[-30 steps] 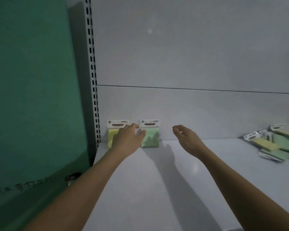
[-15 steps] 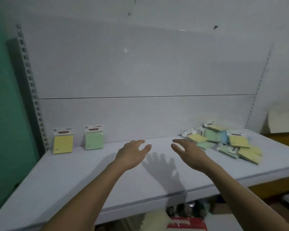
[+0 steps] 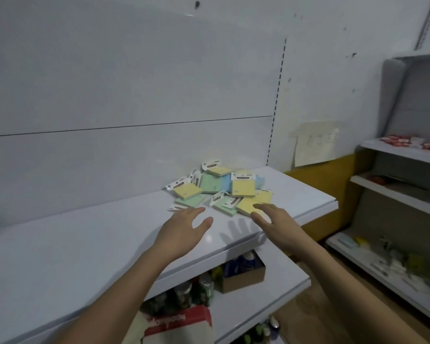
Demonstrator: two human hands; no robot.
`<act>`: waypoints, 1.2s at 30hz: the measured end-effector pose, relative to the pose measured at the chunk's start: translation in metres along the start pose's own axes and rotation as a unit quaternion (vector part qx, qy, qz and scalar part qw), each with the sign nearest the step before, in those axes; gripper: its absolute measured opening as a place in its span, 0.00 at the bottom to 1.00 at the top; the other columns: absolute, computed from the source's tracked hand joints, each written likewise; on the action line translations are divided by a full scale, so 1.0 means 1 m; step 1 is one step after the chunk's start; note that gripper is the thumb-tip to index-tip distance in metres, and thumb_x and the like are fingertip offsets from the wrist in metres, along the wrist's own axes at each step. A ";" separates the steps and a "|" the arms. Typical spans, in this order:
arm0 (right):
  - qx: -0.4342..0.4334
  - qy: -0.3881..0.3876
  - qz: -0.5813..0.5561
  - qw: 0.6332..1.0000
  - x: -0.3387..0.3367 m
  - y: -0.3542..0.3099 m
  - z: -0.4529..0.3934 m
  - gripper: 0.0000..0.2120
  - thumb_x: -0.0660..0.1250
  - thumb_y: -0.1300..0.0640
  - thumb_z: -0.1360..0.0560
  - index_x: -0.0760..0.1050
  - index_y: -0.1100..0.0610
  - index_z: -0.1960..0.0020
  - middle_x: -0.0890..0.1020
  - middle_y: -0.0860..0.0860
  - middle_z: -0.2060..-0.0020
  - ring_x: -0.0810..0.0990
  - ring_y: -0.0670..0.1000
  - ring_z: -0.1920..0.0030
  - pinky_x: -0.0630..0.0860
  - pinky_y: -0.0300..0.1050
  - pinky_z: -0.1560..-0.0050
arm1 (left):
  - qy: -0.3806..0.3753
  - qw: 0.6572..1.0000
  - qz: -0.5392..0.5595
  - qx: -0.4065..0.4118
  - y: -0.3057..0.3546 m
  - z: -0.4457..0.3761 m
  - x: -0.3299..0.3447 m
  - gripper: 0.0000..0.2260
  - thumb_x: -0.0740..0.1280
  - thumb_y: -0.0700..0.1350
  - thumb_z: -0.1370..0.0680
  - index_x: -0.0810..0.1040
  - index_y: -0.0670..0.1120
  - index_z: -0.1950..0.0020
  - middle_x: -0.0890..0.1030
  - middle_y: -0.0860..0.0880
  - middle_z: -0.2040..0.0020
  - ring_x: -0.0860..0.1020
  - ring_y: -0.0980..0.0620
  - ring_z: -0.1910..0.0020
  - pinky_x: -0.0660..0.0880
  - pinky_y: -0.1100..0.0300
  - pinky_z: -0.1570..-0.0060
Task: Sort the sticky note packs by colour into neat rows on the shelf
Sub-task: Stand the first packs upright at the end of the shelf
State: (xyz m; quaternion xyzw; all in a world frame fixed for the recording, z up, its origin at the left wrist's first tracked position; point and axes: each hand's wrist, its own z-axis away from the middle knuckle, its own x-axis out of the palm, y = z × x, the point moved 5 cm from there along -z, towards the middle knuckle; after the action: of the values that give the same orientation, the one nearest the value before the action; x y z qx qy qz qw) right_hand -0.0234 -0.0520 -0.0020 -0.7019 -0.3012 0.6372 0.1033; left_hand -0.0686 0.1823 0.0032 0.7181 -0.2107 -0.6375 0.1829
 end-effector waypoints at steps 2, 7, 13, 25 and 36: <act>0.007 -0.004 -0.007 1.000 -0.001 0.022 -0.015 0.25 0.53 0.37 0.21 0.65 0.45 0.28 0.68 0.47 0.28 0.64 0.51 0.28 0.63 0.53 0.29 | 0.000 1.000 -0.008 0.004 0.008 -0.021 0.015 0.25 0.55 0.64 0.22 0.65 0.58 0.27 0.65 0.57 0.25 0.61 0.55 0.26 0.60 0.54 0.30; 0.005 -0.013 0.006 1.000 -0.001 0.057 -0.074 0.25 0.54 0.38 0.21 0.65 0.46 0.28 0.68 0.48 0.28 0.65 0.51 0.29 0.65 0.53 0.30 | 0.013 1.000 -0.009 0.012 0.015 -0.099 0.038 0.24 0.56 0.62 0.21 0.66 0.56 0.27 0.66 0.54 0.26 0.63 0.52 0.27 0.62 0.53 0.31; 0.002 -0.010 -0.041 0.999 -0.017 0.078 -0.158 0.22 0.57 0.44 0.20 0.67 0.50 0.29 0.70 0.50 0.30 0.69 0.52 0.32 0.65 0.47 0.35 | 0.045 0.998 0.002 -0.031 0.018 -0.166 0.054 0.23 0.60 0.60 0.22 0.69 0.54 0.30 0.72 0.52 0.32 0.71 0.51 0.36 0.70 0.54 0.39; 0.059 -0.021 -0.080 0.995 -0.017 0.143 -0.263 0.16 0.66 0.48 0.24 0.76 0.56 0.41 0.81 0.51 0.50 0.77 0.49 0.54 0.72 0.43 0.56 | 0.040 0.989 0.030 -0.142 0.046 -0.233 0.084 0.28 0.69 0.62 0.29 0.71 0.51 0.33 0.78 0.54 0.49 0.78 0.52 0.48 0.75 0.55 0.47; 0.058 -0.185 -0.333 0.923 -0.009 0.161 -0.296 0.08 0.68 0.62 0.24 0.79 0.67 0.50 0.80 0.57 0.64 0.78 0.51 0.68 0.79 0.40 0.61 | 0.102 0.958 0.140 -0.227 0.063 -0.241 0.089 0.13 0.77 0.47 0.32 0.81 0.47 0.51 0.82 0.52 0.57 0.79 0.54 0.60 0.75 0.60 0.59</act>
State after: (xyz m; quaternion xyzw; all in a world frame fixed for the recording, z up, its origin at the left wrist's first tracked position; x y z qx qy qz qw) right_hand 0.3069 -0.1150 -0.0301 -0.4232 -0.4939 0.7010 0.2924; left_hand 0.1746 0.0801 -0.0095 0.6826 -0.1391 -0.5597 0.4488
